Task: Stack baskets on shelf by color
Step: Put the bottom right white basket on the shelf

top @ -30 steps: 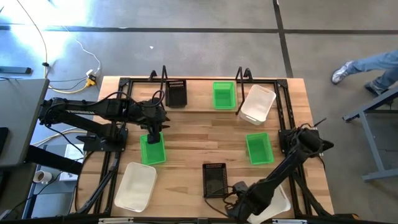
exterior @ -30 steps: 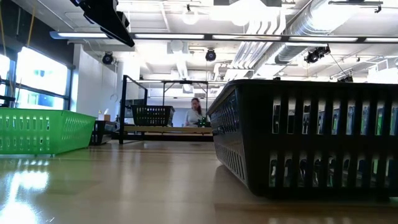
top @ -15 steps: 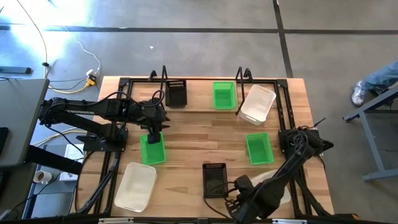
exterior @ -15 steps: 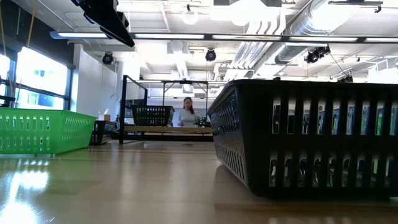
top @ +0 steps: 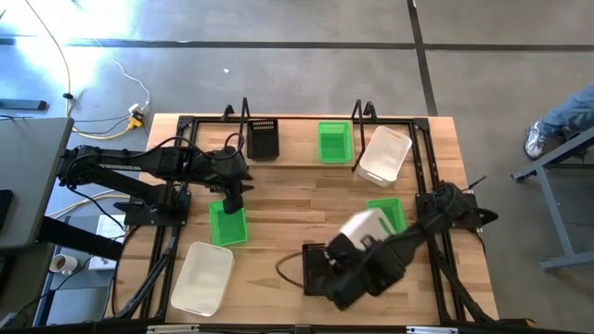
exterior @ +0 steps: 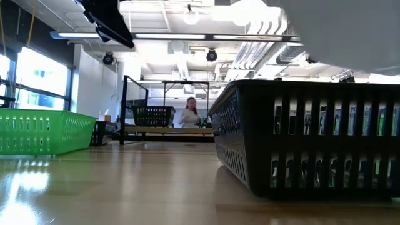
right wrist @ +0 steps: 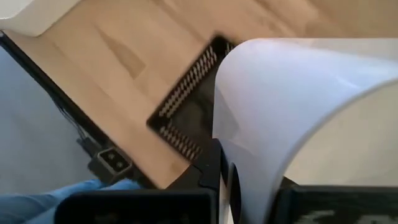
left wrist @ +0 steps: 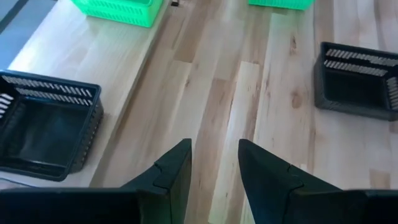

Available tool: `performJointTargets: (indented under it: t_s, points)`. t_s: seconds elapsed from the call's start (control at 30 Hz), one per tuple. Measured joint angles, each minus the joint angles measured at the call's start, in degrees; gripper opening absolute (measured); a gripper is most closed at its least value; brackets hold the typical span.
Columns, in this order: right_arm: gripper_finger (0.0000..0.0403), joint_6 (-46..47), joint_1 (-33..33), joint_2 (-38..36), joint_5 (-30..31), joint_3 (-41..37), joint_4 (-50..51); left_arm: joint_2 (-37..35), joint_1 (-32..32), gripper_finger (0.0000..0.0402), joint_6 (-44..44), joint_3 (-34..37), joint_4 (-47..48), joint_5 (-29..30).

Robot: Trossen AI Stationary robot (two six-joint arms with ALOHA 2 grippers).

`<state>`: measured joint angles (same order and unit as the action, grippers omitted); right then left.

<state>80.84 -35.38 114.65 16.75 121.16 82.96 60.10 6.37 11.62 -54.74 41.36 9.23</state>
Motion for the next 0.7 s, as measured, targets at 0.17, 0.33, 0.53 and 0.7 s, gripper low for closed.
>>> performJointTargets:
  t_s: [0.17,0.33,0.53,0.7]
  points:
    - [0.0,-16.8,6.3,0.0,0.1,1.8,-0.2,0.0,0.0,0.0122,0.4,0.0,0.0,3.7]
    - [0.0,-33.6,12.7,0.0,0.1,3.1,-1.5,0.0,0.0,0.0122,0.5,0.0,0.1,6.9]
    - [0.0,-51.4,20.1,0.0,0.0,3.4,-3.8,0.0,0.0,0.0122,1.7,0.0,1.3,10.4]
    - [0.0,-64.3,25.8,0.0,0.0,3.4,-5.3,0.0,0.0,0.0122,1.7,0.0,1.9,13.5]
